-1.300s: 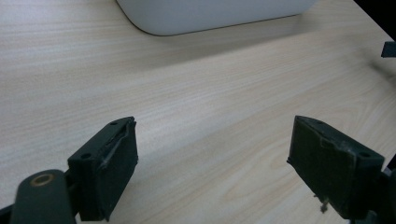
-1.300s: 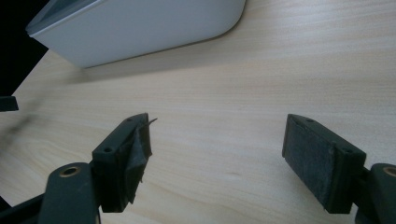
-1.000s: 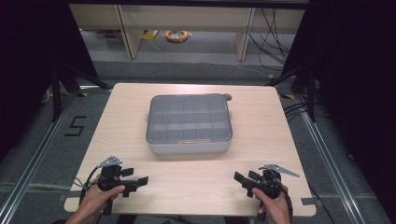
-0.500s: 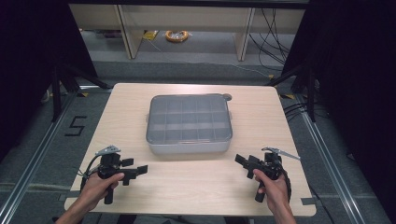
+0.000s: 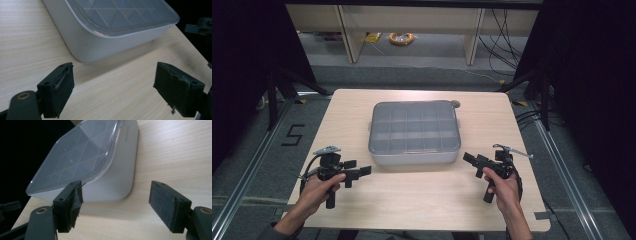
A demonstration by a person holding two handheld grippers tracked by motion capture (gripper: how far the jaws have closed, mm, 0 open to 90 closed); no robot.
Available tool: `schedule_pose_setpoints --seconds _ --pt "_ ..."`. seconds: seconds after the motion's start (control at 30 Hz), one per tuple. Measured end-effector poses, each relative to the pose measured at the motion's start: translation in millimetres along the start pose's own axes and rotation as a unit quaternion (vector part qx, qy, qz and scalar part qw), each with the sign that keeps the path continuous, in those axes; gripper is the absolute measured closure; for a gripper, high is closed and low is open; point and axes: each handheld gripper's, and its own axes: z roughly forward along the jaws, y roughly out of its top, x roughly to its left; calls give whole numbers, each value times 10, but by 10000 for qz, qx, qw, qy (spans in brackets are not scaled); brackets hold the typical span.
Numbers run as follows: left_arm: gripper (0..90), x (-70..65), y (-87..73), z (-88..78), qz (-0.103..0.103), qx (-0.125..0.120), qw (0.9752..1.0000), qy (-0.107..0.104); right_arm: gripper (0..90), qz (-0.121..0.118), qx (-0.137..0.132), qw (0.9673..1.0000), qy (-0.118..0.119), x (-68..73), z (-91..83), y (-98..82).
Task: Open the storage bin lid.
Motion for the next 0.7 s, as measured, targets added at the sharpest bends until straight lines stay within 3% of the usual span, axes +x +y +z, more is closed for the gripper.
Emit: schedule_pose_setpoints --seconds 0.07,0.13,0.3,0.33,0.37,0.4,0.43,0.5,0.6,0.7 --pt "156 -17 46 -4 63 -8 10000 18 285 -83 -72 9999 18 -4 18 46" --pt "165 -29 76 8 81 -73 9999 96 286 63 -54 10000 3 -4 48 99" --pt "167 -31 133 36 67 -59 9999 129 287 2 -96 9999 67 -6 74 162" --pt "167 -26 160 38 71 -70 9999 106 289 247 -47 9997 23 29 53 189" --pt "167 -26 160 38 71 -70 9999 106 289 247 -47 9997 23 29 53 189" --pt "167 -23 190 36 73 -73 9998 152 290 16 -112 9999 68 -5 71 223" --pt "167 -23 190 36 73 -73 9998 152 290 16 -112 9999 68 -5 71 223" --pt "167 -2 222 50 33 -86 9999 145 292 58 -114 9999 -6 0 76 252" --pt "170 12 275 78 -3 -109 9997 206 298 323 -16 9995 -3 50 108 304" --pt "173 18 358 96 13 -113 9998 191 300 162 -123 9998 -21 59 162 394"
